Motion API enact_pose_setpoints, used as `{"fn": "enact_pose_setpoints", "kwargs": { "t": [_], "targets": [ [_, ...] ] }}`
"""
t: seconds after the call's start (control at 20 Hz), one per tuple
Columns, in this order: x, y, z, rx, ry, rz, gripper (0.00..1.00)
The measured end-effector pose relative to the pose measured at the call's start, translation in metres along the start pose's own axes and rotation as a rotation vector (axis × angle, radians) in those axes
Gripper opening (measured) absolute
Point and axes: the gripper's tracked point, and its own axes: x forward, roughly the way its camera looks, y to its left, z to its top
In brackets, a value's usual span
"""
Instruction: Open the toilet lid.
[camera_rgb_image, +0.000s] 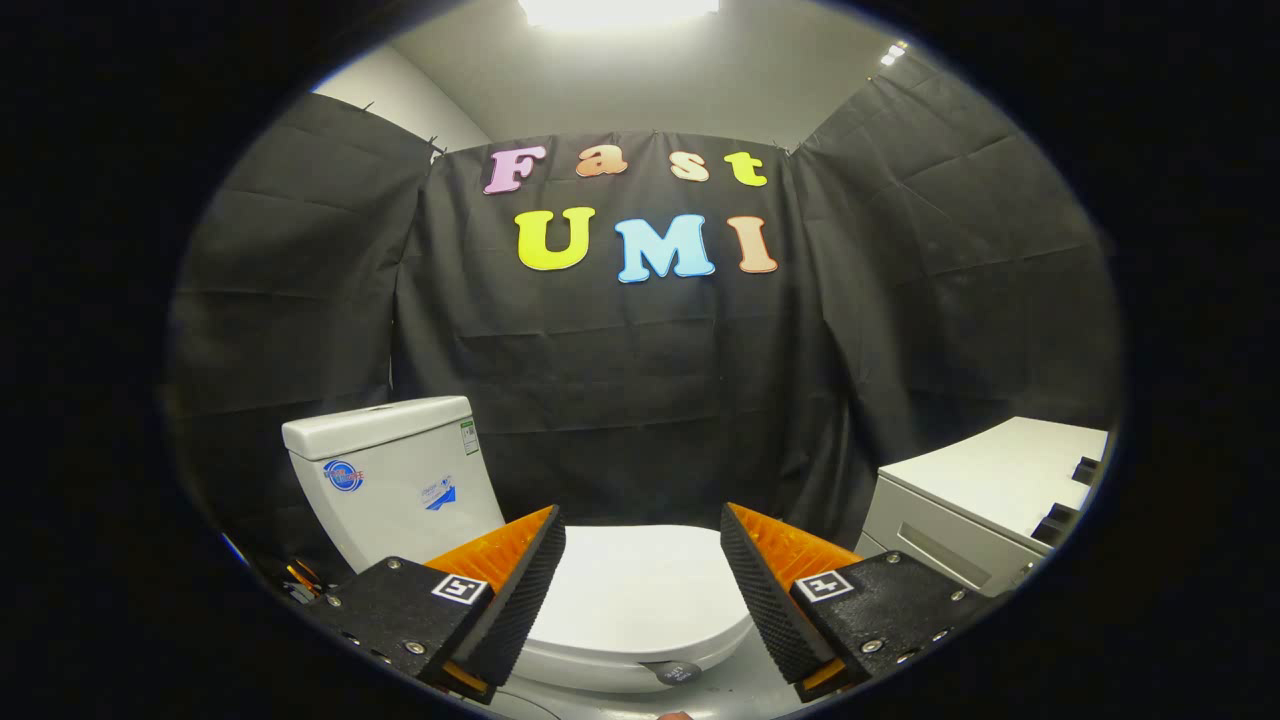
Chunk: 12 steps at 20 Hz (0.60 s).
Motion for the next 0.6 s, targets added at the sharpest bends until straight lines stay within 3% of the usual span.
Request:
{"fn": "enact_pose_setpoints", "kwargs": {
  "t": [0.6],
  "targets": [
    [0.008, -0.005, -0.014, 0.069, 0.046, 0.024, 0.96]
  ]
}}
